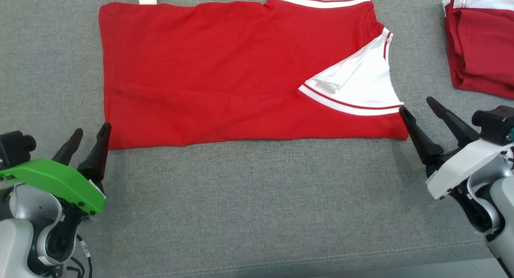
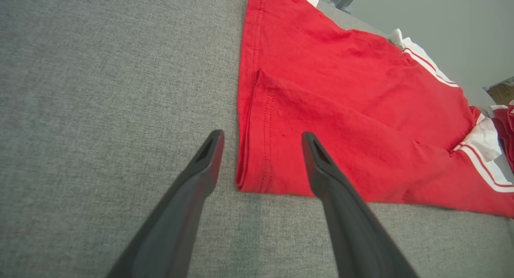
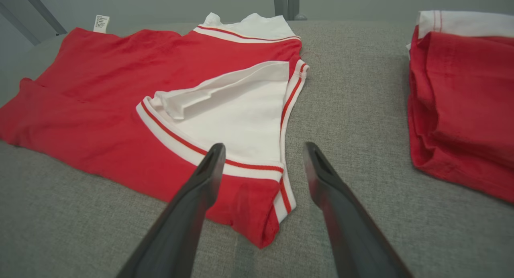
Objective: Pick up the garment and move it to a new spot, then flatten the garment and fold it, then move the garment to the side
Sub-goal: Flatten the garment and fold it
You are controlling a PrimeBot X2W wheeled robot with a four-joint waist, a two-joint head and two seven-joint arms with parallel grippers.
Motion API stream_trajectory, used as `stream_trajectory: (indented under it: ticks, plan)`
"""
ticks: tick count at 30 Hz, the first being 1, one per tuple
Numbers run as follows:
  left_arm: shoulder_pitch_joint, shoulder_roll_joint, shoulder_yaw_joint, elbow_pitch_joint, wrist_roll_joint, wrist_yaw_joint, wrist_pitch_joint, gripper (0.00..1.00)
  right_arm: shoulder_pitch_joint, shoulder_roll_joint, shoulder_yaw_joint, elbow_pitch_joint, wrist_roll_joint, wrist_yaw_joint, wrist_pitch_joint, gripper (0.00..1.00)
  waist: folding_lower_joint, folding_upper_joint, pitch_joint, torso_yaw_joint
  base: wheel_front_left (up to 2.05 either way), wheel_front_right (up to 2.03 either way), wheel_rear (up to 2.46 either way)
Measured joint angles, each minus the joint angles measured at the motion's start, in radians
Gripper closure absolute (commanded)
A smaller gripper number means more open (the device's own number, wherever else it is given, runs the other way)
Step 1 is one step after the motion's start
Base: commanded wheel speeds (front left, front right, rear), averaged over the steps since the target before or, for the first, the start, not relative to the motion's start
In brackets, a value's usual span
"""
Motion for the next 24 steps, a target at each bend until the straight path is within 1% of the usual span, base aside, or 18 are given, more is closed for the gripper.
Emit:
stream_trajectory:
  ticks: [4,6,9,12,24]
  plan:
    - [0.019,0.008,-0.029,0.002,0.056,-0.013,-0.033,0.0,0.029,0.019,0.021,-0.001,-0.001,-0.008,-0.011,0.0,0.0,0.0,0.0,0.003,0.0,0.0,0.0]
    - [0.019,0.008,-0.032,0.005,0.06,-0.015,-0.048,0.0,0.041,0.026,0.022,0.0,-0.001,-0.014,-0.02,0.0,0.0,0.0,0.002,0.003,0.0,0.0,0.0]
    - [0.019,0.004,-0.046,0.015,0.06,-0.031,-0.058,0.0,0.05,0.028,0.023,0.004,-0.001,-0.014,-0.028,0.0,0.0,0.0,0.005,0.004,0.0,0.0,0.0]
    - [0.02,0.001,-0.059,0.031,0.061,-0.036,-0.066,0.0,0.063,0.03,0.026,0.027,0.0,-0.03,-0.028,0.0,0.0,0.0,0.008,0.004,0.0,0.0,0.0]
    - [0.02,-0.003,-0.084,0.099,0.065,-0.08,-0.077,0.0,0.06,0.059,0.03,0.094,0.011,-0.029,-0.037,0.0,0.0,0.0,0.015,0.005,0.0,0.0,0.0]
